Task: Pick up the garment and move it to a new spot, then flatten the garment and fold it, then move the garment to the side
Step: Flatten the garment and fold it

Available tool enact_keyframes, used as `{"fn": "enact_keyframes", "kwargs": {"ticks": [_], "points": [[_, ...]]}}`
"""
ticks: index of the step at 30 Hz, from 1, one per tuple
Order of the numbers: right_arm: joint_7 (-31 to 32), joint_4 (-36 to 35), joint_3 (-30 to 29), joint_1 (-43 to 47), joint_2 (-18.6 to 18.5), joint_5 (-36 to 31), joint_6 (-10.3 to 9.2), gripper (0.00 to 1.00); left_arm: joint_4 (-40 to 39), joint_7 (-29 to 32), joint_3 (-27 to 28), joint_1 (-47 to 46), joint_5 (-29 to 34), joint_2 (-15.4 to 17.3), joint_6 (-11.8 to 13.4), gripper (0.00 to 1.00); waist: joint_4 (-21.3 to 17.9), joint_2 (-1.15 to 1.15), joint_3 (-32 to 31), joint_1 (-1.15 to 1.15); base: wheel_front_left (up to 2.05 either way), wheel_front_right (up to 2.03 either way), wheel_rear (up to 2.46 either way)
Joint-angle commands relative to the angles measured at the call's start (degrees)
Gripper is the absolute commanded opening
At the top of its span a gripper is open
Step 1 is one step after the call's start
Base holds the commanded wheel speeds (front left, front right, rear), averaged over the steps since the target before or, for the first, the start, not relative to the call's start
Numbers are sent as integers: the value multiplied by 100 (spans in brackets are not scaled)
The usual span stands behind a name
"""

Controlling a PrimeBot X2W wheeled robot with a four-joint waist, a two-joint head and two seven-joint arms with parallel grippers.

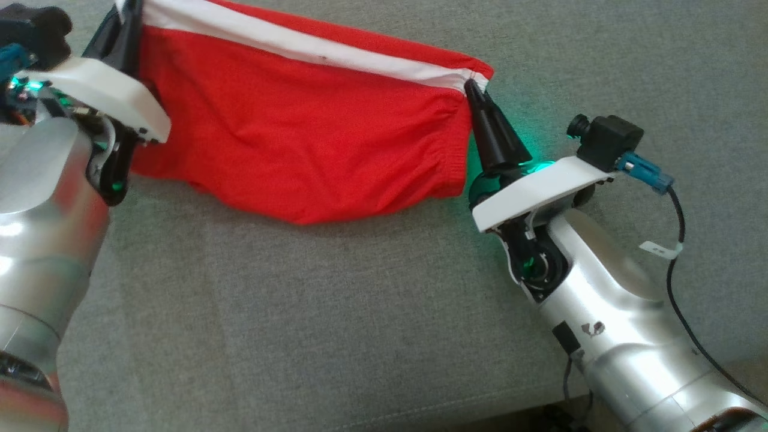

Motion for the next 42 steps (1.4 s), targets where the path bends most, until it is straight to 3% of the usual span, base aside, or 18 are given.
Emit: {"fn": "enact_keyframes", "kwargs": {"ticks": [1, 2, 11, 18, 24, 39, 40, 41, 42], "points": [[-37, -187, 122, -39, 119, 38, 37, 0, 45, -111, 104, -326, -82, 217, 10, 95, -23, 0, 3, -1, 0, 0, 0], [-37, -206, 223, -25, 119, -46, 37, 100, 243, -200, 72, -336, -103, 169, 10, 100, -44, 0, -30, -1, 0, 0, 0], [-37, -278, -101, 502, 120, -1101, 37, 100, 789, -540, 202, 113, -228, 12, 10, 100, -1, 0, -503, -1, 0, 0, 0], [-37, -412, -1215, 1161, 120, -2180, 37, 100, 336, -557, 1027, 866, 118, -74, 253, 100, 89, 0, -818, -1, 0, 0, 0], [-37, -669, -1843, 1547, 120, -3066, 37, 100, 318, -558, 1412, 1423, 478, -283, 246, 100, 65, 0, -815, -1, 0, 0, 0], [-37, -829, -2048, 1744, 120, -3381, 37, 100, 1616, -542, 1263, 1369, 760, -711, 88, 100, -137, 0, -693, -1, 0, 0, 0], [-37, -833, -2054, 1747, 120, -3391, 37, 100, 1667, -508, 1192, 1361, 801, -748, 75, 89, -138, 0, -694, -1, 0, 0, 0], [-37, -834, -2062, 1750, 120, -3393, 37, 100, 1707, -470, 1136, 1356, 822, -784, 61, 29, -137, 0, -696, -1, 0, 0, 0], [-37, -831, -2067, 1753, 120, -3397, 37, 100, 1737, -460, 1126, 1356, 798, -820, 50, 0, -133, 0, -708, -1, 0, 0, 0]]}}
